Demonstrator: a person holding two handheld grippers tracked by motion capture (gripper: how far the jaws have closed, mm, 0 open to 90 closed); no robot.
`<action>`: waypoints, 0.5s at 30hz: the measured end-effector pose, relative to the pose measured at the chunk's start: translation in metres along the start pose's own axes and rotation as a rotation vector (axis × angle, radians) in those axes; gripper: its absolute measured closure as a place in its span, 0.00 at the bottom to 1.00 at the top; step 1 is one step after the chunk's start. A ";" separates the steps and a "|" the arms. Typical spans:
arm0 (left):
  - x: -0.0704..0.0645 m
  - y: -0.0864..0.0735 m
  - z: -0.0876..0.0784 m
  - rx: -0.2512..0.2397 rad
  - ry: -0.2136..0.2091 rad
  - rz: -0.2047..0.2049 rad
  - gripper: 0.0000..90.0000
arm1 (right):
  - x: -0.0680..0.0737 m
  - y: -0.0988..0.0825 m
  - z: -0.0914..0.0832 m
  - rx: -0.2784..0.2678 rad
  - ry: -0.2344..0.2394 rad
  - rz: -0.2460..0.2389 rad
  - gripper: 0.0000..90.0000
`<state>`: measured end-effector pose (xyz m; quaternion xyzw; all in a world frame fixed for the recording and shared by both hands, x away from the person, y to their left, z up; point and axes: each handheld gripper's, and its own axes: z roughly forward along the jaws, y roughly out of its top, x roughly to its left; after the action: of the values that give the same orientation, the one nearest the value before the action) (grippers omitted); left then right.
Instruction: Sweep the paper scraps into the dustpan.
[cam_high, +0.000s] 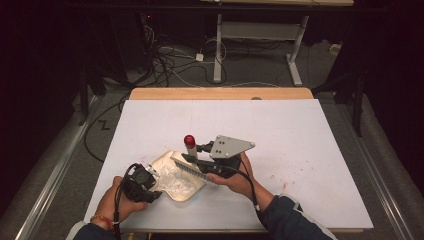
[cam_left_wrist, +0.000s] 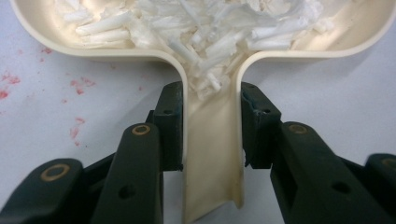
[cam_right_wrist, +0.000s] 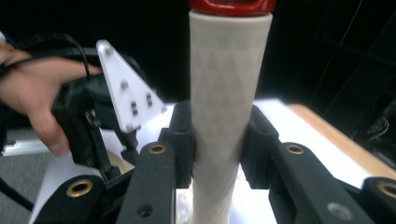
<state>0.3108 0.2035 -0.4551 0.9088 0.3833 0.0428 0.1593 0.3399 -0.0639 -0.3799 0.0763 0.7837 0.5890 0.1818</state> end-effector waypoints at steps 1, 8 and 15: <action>0.001 0.000 0.000 0.001 -0.001 0.001 0.70 | -0.002 0.002 -0.004 -0.011 -0.017 0.004 0.78; 0.001 0.000 0.000 0.001 0.001 -0.001 0.70 | -0.036 0.000 -0.005 -0.003 -0.168 0.011 0.78; 0.003 -0.001 0.000 -0.002 -0.003 -0.012 0.70 | -0.065 -0.018 0.017 0.008 -0.283 -0.029 0.78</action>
<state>0.3121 0.2057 -0.4555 0.9065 0.3882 0.0407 0.1609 0.4082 -0.0762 -0.3884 0.1479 0.7536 0.5666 0.2986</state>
